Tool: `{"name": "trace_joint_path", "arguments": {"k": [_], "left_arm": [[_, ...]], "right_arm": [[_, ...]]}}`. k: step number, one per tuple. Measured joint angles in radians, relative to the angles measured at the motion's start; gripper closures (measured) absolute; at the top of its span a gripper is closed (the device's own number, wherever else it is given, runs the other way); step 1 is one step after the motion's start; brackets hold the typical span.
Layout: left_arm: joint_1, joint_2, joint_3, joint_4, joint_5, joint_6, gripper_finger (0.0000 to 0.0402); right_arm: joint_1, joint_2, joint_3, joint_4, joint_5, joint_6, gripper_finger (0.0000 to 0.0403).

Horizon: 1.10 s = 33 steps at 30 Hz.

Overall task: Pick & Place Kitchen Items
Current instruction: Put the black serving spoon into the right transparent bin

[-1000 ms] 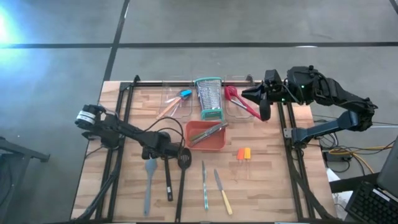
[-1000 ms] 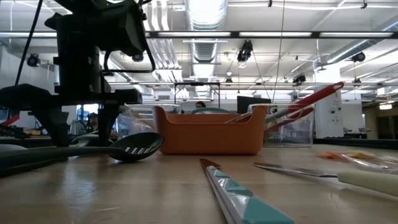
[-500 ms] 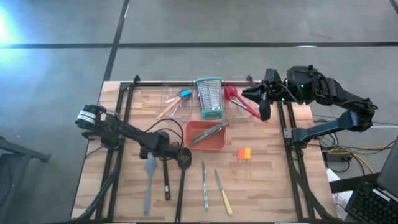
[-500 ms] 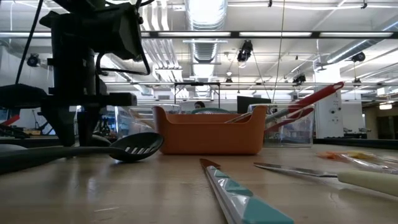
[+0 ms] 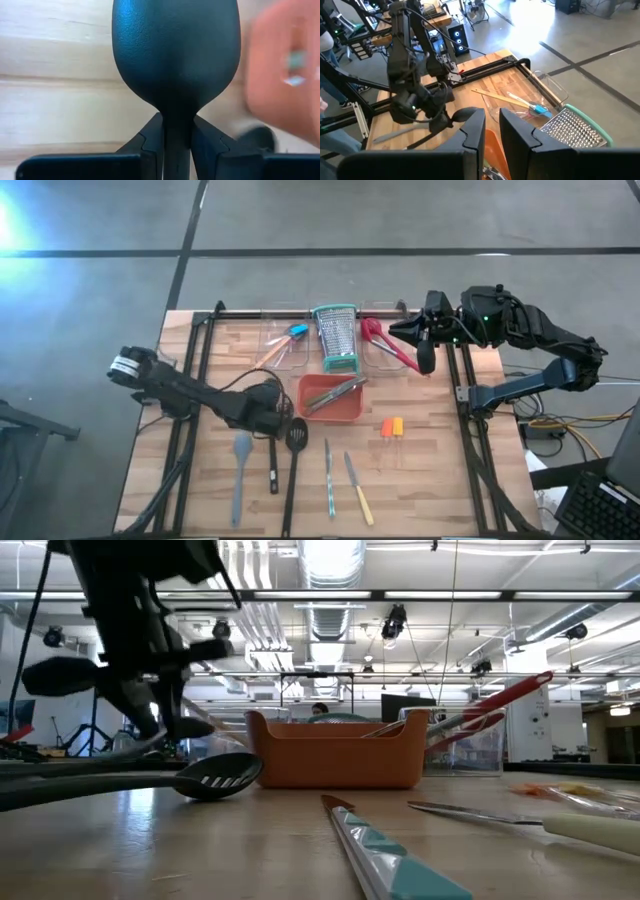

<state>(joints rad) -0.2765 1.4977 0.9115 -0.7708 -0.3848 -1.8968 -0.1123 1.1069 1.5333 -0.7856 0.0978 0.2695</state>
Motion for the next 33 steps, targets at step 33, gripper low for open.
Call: {"name": "trace_joint_path", "arguments": {"k": [33], "left_arm": [[-0.192, -0.439, 0.130, 0.367, -0.729, 0.962, 0.0334]], "right_arm": [[0.132, 0.070, -0.083, 0.195, -0.126, 0.079, 0.0351]]}}
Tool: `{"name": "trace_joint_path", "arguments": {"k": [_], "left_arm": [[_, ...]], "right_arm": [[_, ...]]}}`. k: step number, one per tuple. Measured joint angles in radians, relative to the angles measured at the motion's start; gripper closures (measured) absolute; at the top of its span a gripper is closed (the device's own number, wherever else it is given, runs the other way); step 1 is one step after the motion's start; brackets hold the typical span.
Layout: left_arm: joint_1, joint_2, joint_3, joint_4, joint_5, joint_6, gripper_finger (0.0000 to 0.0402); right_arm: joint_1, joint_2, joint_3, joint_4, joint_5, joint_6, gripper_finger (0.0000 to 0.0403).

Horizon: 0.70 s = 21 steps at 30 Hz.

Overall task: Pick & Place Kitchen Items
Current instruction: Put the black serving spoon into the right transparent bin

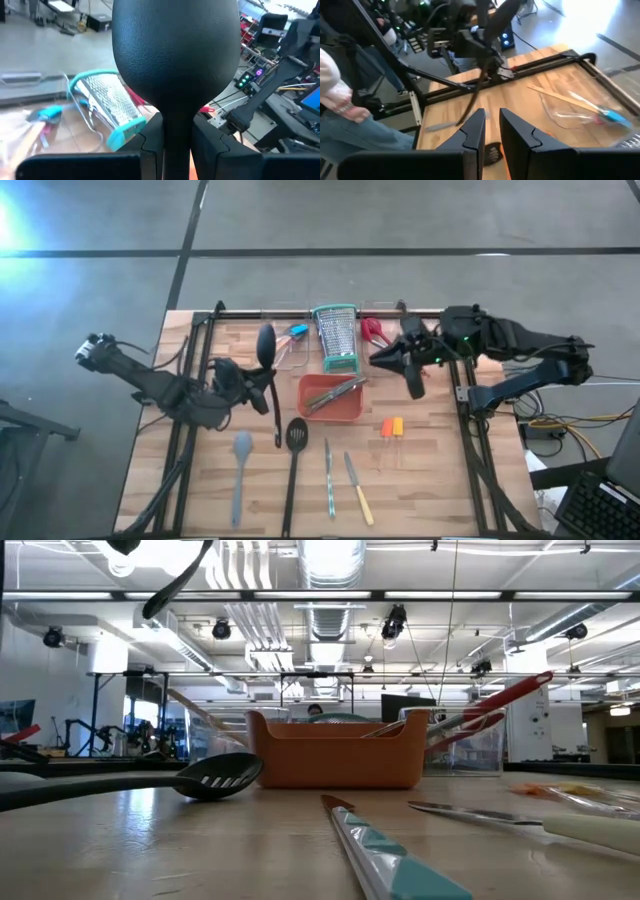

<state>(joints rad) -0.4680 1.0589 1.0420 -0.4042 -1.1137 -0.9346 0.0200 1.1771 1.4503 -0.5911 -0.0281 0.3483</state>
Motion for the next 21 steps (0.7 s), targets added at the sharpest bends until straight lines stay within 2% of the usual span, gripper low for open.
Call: {"name": "trace_joint_path", "arguments": {"k": [8, 13, 16, 21], "left_arm": [[0.009, -0.055, 0.000, 0.082, 0.015, 0.213, 0.0334], [0.009, -0.078, 0.000, 0.189, 0.075, 0.404, 0.0334], [0.009, -0.086, -0.001, 0.281, 0.138, 0.543, 0.0334], [0.028, -0.099, -0.002, 0.434, 0.312, 0.720, 0.0334]], "right_arm": [[0.029, 0.060, -0.038, 0.085, 0.004, 0.069, 0.0351], [0.058, 0.067, -0.086, 0.244, 0.013, 0.072, 0.0351], [0.076, 0.069, -0.132, 0.344, 0.045, 0.074, 0.0351], [0.087, 0.069, -0.221, 0.551, 0.057, 0.108, 0.0351]]}}
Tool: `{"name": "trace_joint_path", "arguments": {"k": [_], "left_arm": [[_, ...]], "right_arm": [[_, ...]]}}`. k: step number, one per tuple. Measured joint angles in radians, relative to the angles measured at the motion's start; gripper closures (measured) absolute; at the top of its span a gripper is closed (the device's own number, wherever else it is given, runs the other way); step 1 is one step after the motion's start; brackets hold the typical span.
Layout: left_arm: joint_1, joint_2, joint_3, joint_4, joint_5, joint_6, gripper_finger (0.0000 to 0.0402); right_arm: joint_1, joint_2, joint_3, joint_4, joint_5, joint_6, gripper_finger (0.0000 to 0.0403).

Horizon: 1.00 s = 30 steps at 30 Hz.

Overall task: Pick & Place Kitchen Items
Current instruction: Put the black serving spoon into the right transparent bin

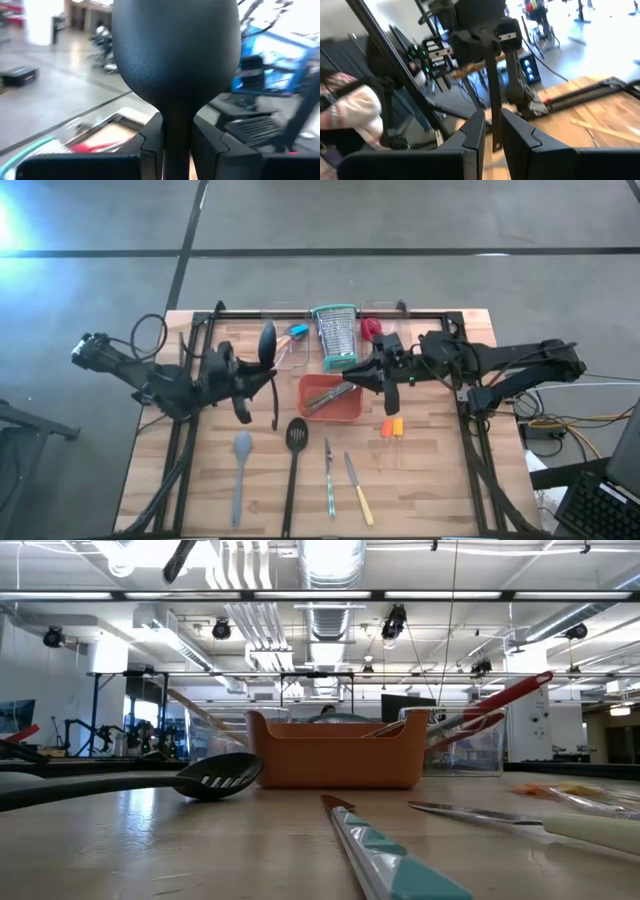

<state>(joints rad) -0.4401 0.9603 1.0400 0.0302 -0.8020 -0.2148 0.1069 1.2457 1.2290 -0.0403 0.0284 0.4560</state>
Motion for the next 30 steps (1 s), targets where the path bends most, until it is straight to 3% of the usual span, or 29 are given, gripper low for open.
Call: {"name": "trace_joint_path", "arguments": {"k": [7, 15, 23, 30], "left_arm": [[0.075, -0.015, -0.063, 0.178, 0.245, 0.046, 0.0334], [0.195, -0.019, -0.135, 0.344, 0.502, -0.008, 0.0334], [0.269, -0.018, -0.146, 0.355, 0.571, -0.040, 0.0334], [0.286, -0.018, -0.146, 0.361, 0.611, -0.040, 0.0334]], "right_arm": [[0.002, 0.013, -0.072, 0.228, 0.000, -0.009, 0.0328], [0.009, 0.097, -0.023, 0.262, -0.004, -0.024, 0.0251], [0.013, 0.263, 0.130, 0.244, -0.036, -0.061, 0.0171], [0.013, 0.364, 0.311, 0.039, -0.029, -0.070, 0.0146]]}}
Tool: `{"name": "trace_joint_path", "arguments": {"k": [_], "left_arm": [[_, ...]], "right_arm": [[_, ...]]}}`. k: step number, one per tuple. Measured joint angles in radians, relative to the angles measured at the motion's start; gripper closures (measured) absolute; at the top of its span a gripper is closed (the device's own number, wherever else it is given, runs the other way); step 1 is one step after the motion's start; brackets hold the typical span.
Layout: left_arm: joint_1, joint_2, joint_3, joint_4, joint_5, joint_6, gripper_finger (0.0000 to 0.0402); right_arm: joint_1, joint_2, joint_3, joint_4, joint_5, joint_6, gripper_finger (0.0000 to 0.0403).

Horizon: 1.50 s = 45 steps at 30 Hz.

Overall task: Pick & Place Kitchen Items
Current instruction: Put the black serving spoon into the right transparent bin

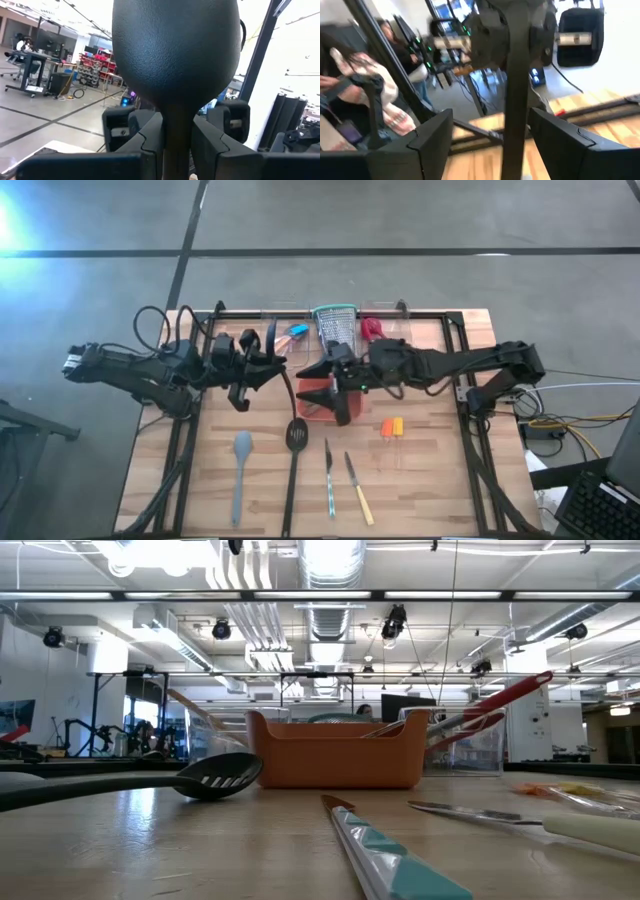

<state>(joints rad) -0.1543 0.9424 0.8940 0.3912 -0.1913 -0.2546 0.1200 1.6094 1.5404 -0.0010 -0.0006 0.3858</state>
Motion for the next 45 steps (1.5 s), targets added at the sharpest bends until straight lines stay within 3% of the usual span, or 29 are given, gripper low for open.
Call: {"name": "trace_joint_path", "arguments": {"k": [12, 29, 33, 37, 45], "left_arm": [[0.005, -0.001, 0.000, 0.013, 0.054, 0.001, 0.0334], [0.017, 0.000, 0.002, 0.032, 0.090, 0.014, 0.0334], [0.018, 0.000, 0.002, 0.032, 0.092, 0.015, 0.0334], [0.018, 0.001, 0.002, 0.033, 0.089, 0.009, 0.0334], [0.018, 0.001, 0.002, 0.027, 0.091, -0.011, 0.0334]], "right_arm": [[-0.011, 0.109, 0.153, -0.050, 0.043, -0.027, 0.0173], [-0.018, 0.155, 0.157, -0.011, 0.079, 0.006, 0.0214], [-0.020, 0.155, 0.157, -0.011, 0.077, 0.021, 0.0255], [-0.020, 0.142, 0.157, -0.018, 0.066, 0.002, 0.0341], [-0.021, 0.133, 0.174, -0.051, 0.048, 0.007, 0.0341]]}}
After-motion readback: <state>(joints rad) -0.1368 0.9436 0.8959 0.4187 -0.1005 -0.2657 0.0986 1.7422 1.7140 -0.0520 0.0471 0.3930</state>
